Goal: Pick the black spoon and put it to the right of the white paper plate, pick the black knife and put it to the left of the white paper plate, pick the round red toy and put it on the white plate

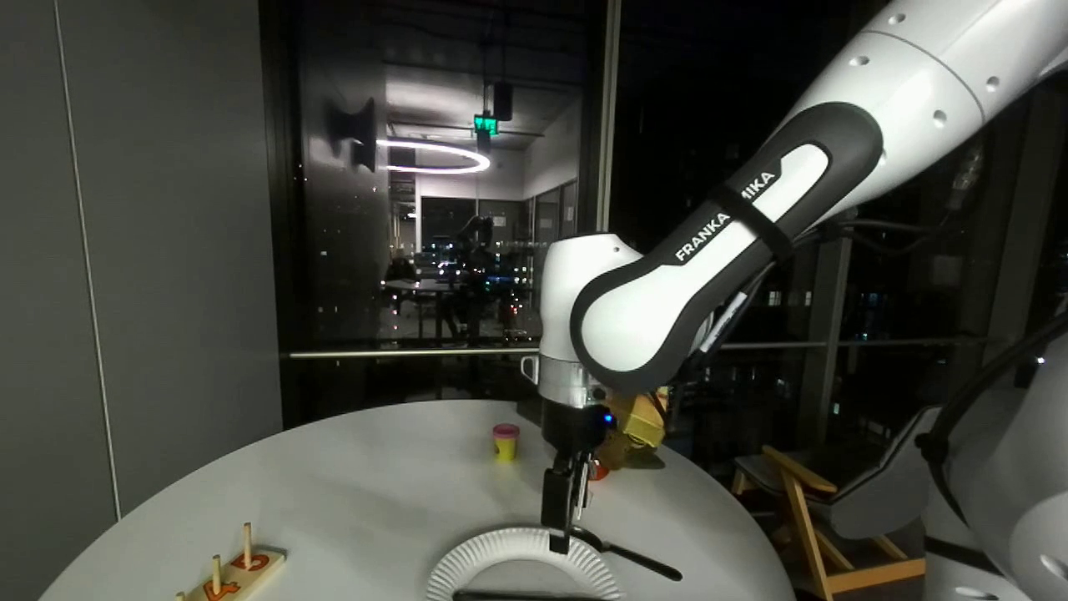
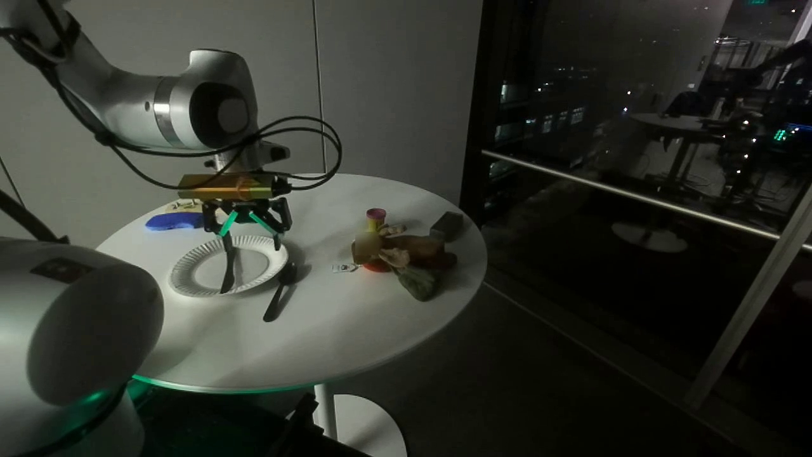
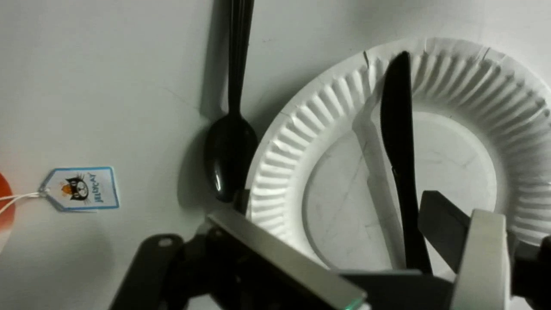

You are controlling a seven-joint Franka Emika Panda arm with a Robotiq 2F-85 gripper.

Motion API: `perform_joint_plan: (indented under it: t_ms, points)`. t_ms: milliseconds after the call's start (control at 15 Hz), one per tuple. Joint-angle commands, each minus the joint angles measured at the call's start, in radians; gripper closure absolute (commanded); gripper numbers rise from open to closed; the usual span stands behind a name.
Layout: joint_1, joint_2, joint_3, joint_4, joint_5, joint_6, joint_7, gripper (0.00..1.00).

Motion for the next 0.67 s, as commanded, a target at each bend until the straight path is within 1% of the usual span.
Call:
perform_joint_plan:
  t_ms: [0, 133, 267, 400, 600]
  points:
    - [0.012, -0.005, -0.010, -0.001, 0.040, -0.040, -0.096, 0.00]
    - [0.012, 0.007, 0.007, -0.004, 0.028, -0.035, -0.097, 0.00]
    - [0.015, 0.026, 0.038, -0.006, 0.004, -0.008, -0.069, 0.00]
    - [0.035, 0.065, 0.065, -0.007, 0.021, 0.026, -0.056, 0.00]
    - [0.046, 0.120, 0.090, -0.008, 0.029, 0.064, -0.048, 0.00]
